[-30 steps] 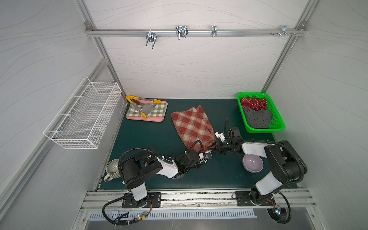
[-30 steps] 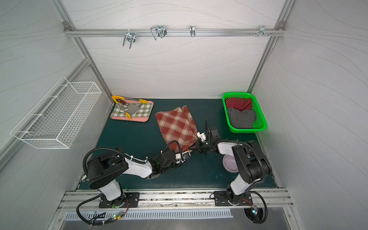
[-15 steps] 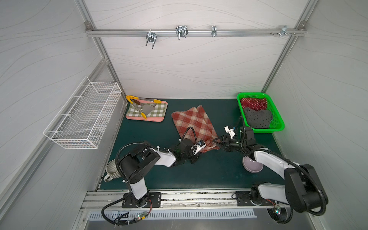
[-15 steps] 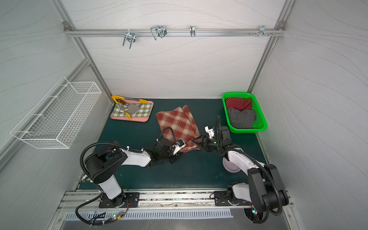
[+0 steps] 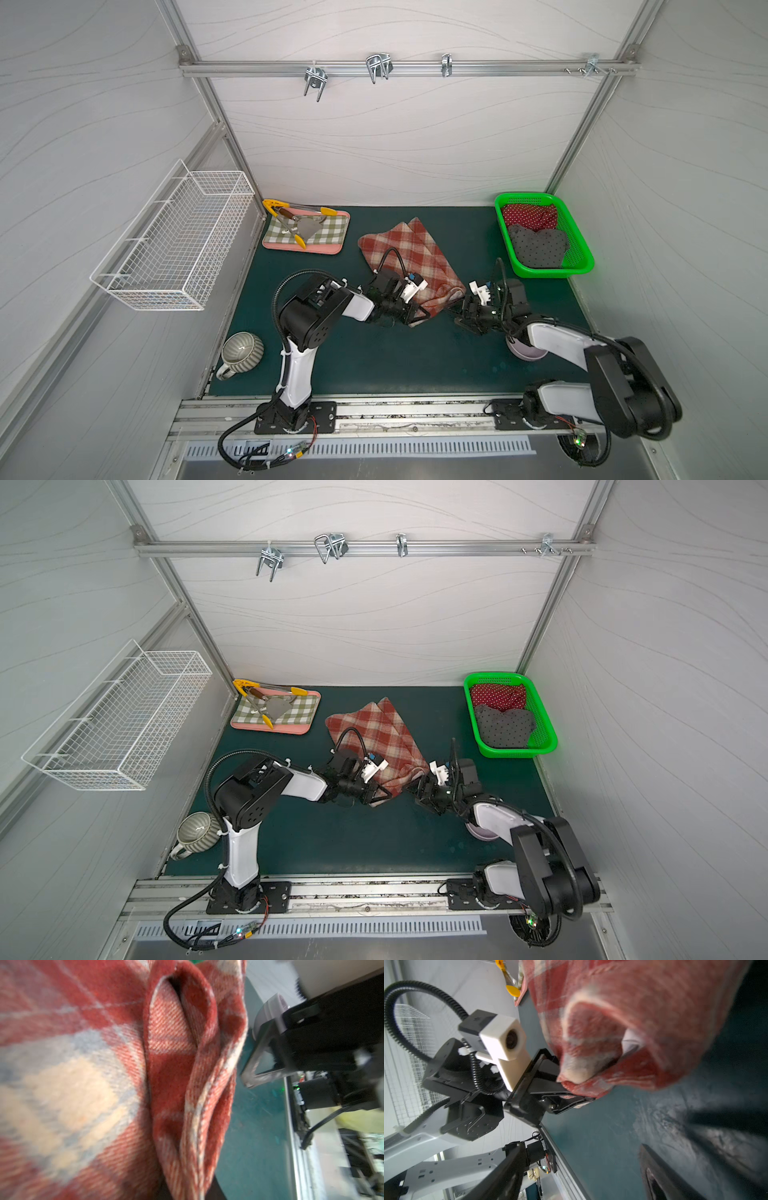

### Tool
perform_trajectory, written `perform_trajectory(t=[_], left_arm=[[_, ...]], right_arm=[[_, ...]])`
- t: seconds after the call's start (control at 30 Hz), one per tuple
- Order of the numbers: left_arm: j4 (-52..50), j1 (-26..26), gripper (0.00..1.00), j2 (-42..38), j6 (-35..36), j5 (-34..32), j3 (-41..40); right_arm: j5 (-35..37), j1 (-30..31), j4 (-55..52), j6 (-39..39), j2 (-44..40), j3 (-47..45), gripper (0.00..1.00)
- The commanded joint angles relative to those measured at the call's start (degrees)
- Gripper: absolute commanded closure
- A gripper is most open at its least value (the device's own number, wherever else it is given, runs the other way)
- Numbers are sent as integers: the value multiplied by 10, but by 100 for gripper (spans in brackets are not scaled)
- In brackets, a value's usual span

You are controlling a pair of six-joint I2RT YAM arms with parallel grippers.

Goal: Roll up the skirts
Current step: Roll the skirt at the center of the board.

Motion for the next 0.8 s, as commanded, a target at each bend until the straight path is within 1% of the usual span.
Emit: perform_trajectory(t=[0.0,0.1,0.17,0.27,0.37,0.4,0.43,0.47,0.5,0.53,0.57,0.6,0.63,0.67,0.7,0.77], left_arm=[[-10,1,100,50,-51,43,8],[4,2,100,74,-72,60,12],[1,2,100,83,-73,63,12],[-6,2,100,95,-73,76,17],[-4,2,100,103,-77,85,19],[-4,2,100,105,-77,86,19],[-5,1,100,106,-77,87,18],[-4,1,100,106,-76,88,17],[-3,2,100,106,-76,87,16],[0,4,100,106,-77,87,15],[3,5,96,105,-76,87,14],[8,6,88,102,-76,86,11],[12,9,74,99,-74,85,9],[12,9,61,94,-72,82,7],[8,10,51,87,-67,79,7],[1,11,27,59,-51,65,2]], right_arm=[[18,11,64,29,59,7,14],[40,17,96,41,111,17,15],[50,20,107,44,134,25,15],[77,18,106,40,149,33,15],[87,19,120,44,172,47,16],[88,19,122,44,181,53,17],[93,19,124,46,191,58,21],[96,19,127,49,202,60,28],[98,19,132,52,211,62,44],[100,19,131,53,222,67,66],[102,20,126,53,233,73,78],[104,21,125,50,242,76,89],[106,21,125,50,250,78,99],[106,21,126,48,256,80,100],[106,21,123,46,258,82,100],[104,21,111,36,256,87,100]])
